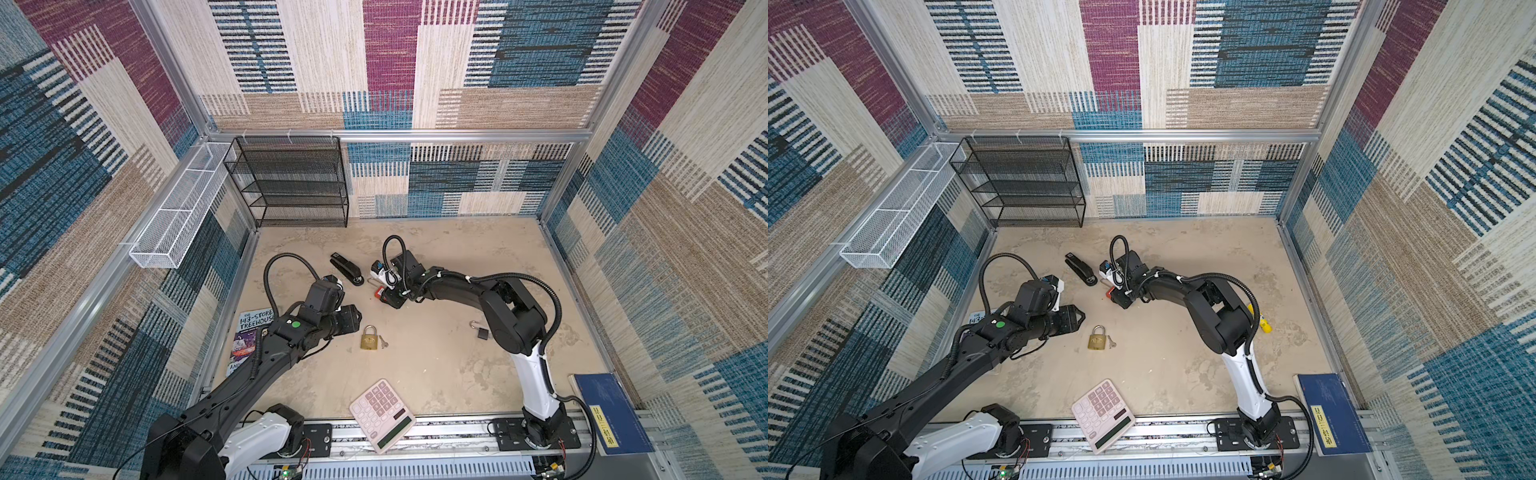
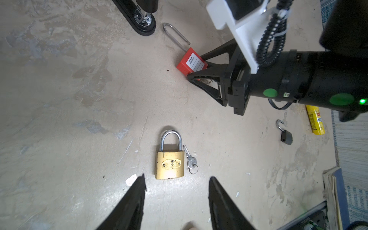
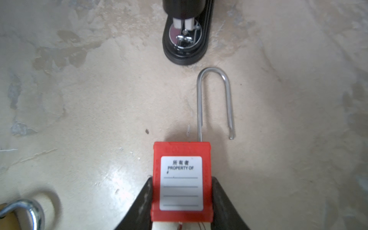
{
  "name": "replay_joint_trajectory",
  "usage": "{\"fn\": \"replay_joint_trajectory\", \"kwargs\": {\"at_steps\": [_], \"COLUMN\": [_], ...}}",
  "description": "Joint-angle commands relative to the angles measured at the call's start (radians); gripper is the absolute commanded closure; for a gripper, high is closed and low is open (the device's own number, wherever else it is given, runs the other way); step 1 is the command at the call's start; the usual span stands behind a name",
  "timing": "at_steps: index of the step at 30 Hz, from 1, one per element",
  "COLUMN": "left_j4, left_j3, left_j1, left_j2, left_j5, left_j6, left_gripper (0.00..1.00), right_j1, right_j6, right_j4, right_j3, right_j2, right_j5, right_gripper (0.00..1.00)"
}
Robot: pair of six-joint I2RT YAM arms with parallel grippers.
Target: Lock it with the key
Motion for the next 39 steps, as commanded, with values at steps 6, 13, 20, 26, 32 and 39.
{"fn": "replay_joint_trajectory", "kwargs": {"at_steps": [6, 13, 20, 26, 32, 39], "left_j4": [0.009, 0.107, 0.146, 0.211, 0.337, 0.384], "left_j3": [0.002, -0.016, 0.025, 0.007, -0.031, -0.021], "left_j1": [0.001, 0.0, 0.0, 0.005, 0.043, 0.045], "left_j2": [-0.02, -0.023, 0.011, -0.032, -0.037, -0.032], "left_j5": [0.033, 0.085, 0.138, 0.125, 0.214, 0.235], "left_j6": [-0.038, -0.072, -0.068, -0.088, -0.183, -0.217], "left_gripper": [0.48, 0.48, 0.48, 0.47, 0.46, 0.46], "right_j1": [-0.001, 0.003, 0.017, 0.021, 0.038, 0.052], "right_j6": [0.08, 0.129, 0.146, 0.134, 0.094, 0.061], "right_j4": [0.033, 0.036, 0.028, 0.01, 0.05, 0.084], "right_j3": [-0.043, -0.09, -0.1, -0.078, -0.124, -0.162], "right_j2": [-0.102, -0.226, -0.289, -0.302, -0.351, -0.384], "right_j5": [-0.028, -0.091, -0.164, -0.217, -0.24, -0.223], "right_gripper": [0.69, 0.71, 0.71, 0.72, 0.71, 0.71]}}
